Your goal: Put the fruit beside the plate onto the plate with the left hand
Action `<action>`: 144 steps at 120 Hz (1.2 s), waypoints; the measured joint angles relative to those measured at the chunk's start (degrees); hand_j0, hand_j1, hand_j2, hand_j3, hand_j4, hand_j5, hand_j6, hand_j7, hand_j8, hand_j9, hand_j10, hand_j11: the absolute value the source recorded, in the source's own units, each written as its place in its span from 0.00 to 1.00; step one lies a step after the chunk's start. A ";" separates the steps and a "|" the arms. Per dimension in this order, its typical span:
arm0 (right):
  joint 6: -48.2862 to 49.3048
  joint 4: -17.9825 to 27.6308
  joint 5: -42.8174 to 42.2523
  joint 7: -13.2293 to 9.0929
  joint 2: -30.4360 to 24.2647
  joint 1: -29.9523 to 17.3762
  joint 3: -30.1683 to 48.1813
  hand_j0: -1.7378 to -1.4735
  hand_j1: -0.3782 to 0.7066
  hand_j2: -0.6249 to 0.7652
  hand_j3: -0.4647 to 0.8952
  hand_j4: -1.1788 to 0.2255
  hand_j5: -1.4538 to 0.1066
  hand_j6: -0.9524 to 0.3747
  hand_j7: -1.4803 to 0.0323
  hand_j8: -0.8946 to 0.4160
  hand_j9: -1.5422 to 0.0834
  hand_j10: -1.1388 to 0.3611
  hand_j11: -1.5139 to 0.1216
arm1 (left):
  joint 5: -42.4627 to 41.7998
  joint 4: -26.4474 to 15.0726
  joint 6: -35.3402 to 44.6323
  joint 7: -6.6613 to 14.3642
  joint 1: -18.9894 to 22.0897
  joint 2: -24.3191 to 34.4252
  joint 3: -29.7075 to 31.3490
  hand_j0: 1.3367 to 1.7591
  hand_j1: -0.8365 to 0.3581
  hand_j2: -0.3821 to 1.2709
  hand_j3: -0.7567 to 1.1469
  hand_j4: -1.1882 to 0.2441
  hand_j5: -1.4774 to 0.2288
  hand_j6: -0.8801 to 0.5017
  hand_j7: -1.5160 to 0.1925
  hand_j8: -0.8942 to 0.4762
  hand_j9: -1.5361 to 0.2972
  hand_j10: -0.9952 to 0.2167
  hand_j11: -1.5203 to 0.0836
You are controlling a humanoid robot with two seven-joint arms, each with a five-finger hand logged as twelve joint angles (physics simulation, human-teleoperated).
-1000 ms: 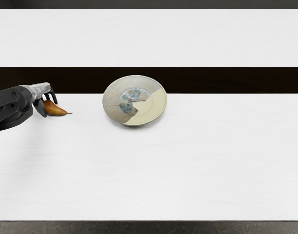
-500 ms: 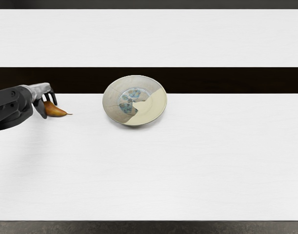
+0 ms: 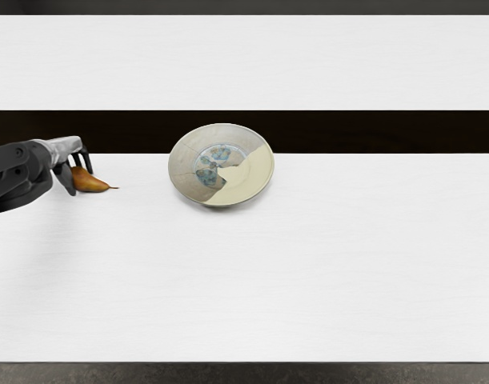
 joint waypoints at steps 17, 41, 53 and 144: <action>0.00 -0.02 0.00 0.00 0.00 0.00 0.00 0.30 0.06 0.44 0.34 0.82 0.90 0.69 0.95 0.66 0.92 0.74 0.90 | -0.04 -0.42 -0.70 0.02 -0.07 0.23 -0.27 0.75 0.43 0.39 0.40 0.38 0.35 0.27 0.37 0.24 0.36 0.27 0.40; 0.00 -0.01 0.00 0.00 0.00 0.00 0.00 0.30 0.06 0.44 0.34 0.82 0.90 0.69 0.95 0.66 0.92 0.74 0.90 | -1.34 -1.31 -1.91 0.02 -1.02 1.70 -0.49 0.75 0.43 0.39 0.40 0.38 0.33 0.27 0.36 0.25 0.35 0.26 0.39; 0.00 0.00 0.00 0.00 0.00 0.00 0.00 0.30 0.06 0.44 0.34 0.82 0.90 0.69 0.95 0.66 0.92 0.74 0.90 | -2.05 -1.92 -2.89 0.02 -1.63 2.71 -0.59 0.75 0.43 0.39 0.40 0.39 0.33 0.27 0.36 0.26 0.34 0.25 0.38; 0.00 0.01 0.00 0.00 0.00 0.00 0.00 0.30 0.06 0.44 0.34 0.82 0.90 0.69 0.95 0.66 0.92 0.74 0.90 | -13.57 -4.44 -15.87 0.09 -9.09 5.13 -5.84 0.75 0.43 0.41 0.40 0.38 0.30 0.29 0.33 0.26 0.31 0.22 0.35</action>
